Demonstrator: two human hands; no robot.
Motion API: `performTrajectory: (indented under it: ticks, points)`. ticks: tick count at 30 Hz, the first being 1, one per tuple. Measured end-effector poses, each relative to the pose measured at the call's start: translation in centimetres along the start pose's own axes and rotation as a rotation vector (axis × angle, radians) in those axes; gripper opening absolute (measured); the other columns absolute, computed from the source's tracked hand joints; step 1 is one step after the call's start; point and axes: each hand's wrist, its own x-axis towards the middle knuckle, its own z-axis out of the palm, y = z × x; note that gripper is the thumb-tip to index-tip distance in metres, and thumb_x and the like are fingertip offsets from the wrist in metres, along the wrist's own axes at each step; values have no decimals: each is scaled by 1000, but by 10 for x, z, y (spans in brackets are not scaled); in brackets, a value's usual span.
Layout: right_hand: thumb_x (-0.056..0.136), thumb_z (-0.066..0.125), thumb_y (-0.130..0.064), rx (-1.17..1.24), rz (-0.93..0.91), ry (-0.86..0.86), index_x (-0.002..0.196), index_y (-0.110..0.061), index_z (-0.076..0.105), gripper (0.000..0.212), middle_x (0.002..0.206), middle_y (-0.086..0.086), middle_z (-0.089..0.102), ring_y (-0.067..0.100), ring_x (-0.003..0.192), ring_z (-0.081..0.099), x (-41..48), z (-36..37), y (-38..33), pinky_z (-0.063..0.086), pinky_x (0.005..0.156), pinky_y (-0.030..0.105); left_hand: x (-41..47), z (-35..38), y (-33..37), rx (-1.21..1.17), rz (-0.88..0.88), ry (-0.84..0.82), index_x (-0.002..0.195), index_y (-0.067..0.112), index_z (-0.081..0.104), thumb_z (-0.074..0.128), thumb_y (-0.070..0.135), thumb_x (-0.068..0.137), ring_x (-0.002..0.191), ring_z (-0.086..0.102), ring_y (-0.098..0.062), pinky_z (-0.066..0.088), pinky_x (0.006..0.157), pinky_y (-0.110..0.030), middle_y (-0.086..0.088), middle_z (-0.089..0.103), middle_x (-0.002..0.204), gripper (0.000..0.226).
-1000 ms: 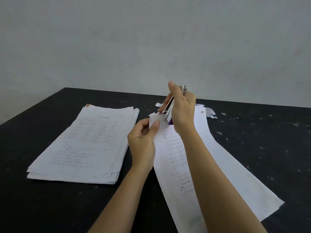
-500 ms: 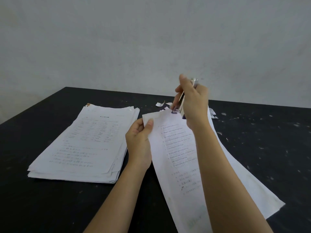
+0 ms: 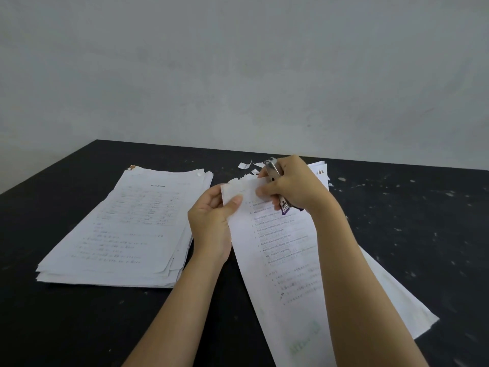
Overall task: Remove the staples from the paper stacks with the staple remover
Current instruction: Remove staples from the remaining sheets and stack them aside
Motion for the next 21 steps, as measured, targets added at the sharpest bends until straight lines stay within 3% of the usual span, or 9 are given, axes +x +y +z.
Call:
performTrajectory:
  ticks: [4, 8, 10, 12, 16, 21]
  points:
    - [73, 69, 0, -108, -92, 83, 72, -6, 60, 11, 51, 8, 59, 8, 32, 51, -9, 3, 7, 42, 34, 19, -3, 1, -1, 64, 68, -26, 80, 19, 68, 69, -12, 72, 72, 71, -10, 55, 56, -22, 8, 74, 75, 32]
    - [77, 67, -4, -325, -260, 300, 74, 4, 56, 14, 48, -6, 41, 26, 47, 50, -21, 17, 20, 41, 45, 32, -7, 1, 1, 173, 194, -103, 76, 19, 72, 68, -15, 71, 79, 71, -13, 58, 70, -27, 7, 75, 80, 35]
    - [73, 73, 0, -440, -417, 450, 69, 1, 57, 17, 42, -9, 38, 26, 41, 42, -34, 26, 26, 34, 43, 28, -10, 0, 2, 226, 250, -155, 70, 21, 74, 68, -17, 69, 79, 71, -12, 56, 71, -22, 6, 75, 77, 39]
    - [63, 78, 7, -483, -497, 536, 70, 1, 62, 18, 37, 2, 43, 23, 31, 41, -46, 32, 34, 31, 38, 21, -12, -3, 3, 298, 277, -211, 63, 22, 75, 67, -18, 68, 74, 71, -10, 54, 65, -17, 7, 74, 71, 41]
    - [55, 81, 10, -492, -504, 574, 83, 1, 71, 31, 37, 6, 47, 23, 30, 42, -57, 36, 48, 37, 36, 17, -18, -8, 2, 360, 309, -334, 57, 19, 73, 63, -23, 67, 70, 71, -12, 53, 66, -17, 5, 74, 68, 45]
    - [50, 81, 14, -492, -538, 598, 69, 1, 68, 27, 36, 7, 44, 24, 29, 38, -60, 35, 49, 33, 33, 17, -22, -7, 0, 375, 316, -320, 65, 14, 73, 65, -20, 68, 75, 70, -10, 52, 69, -15, 7, 74, 72, 35]
